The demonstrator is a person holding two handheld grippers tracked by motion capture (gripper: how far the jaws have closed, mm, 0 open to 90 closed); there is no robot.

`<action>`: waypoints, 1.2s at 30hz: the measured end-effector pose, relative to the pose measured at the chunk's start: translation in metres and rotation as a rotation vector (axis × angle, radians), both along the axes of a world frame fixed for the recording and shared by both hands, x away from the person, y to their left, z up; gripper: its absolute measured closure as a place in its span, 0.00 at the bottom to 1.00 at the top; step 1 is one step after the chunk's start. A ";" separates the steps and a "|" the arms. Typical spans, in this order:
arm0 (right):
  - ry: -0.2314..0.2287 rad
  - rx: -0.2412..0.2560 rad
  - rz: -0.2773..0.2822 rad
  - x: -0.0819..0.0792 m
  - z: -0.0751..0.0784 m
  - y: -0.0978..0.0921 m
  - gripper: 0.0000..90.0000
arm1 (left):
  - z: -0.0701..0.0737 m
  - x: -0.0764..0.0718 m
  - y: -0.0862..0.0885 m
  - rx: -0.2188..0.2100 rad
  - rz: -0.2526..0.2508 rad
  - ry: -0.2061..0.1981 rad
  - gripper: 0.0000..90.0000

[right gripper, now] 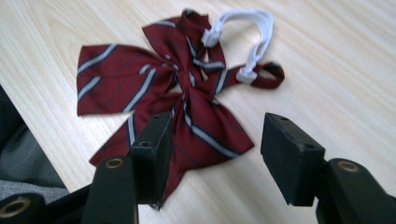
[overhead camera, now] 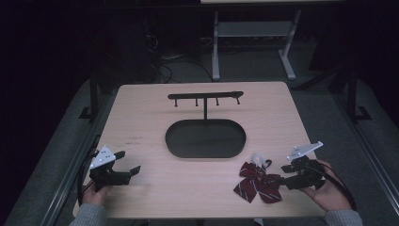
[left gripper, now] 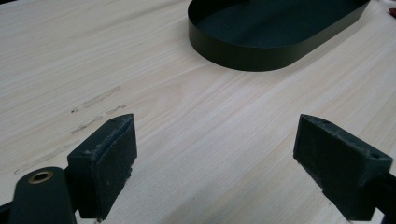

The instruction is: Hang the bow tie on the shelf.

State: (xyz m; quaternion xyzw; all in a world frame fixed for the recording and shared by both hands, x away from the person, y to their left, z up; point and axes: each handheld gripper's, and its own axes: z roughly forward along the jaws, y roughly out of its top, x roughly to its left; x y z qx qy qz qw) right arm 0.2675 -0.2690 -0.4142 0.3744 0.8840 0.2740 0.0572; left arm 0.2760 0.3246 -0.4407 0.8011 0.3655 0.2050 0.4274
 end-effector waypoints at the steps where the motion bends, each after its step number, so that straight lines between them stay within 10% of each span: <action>1: 0.000 -0.001 0.004 0.002 0.001 0.001 0.48 | 0.000 0.000 0.000 -0.002 0.003 0.002 0.14; 36: 0.112 -0.112 0.092 0.087 0.012 0.045 0.57 | 0.000 0.000 -0.001 -0.010 0.004 0.003 0.14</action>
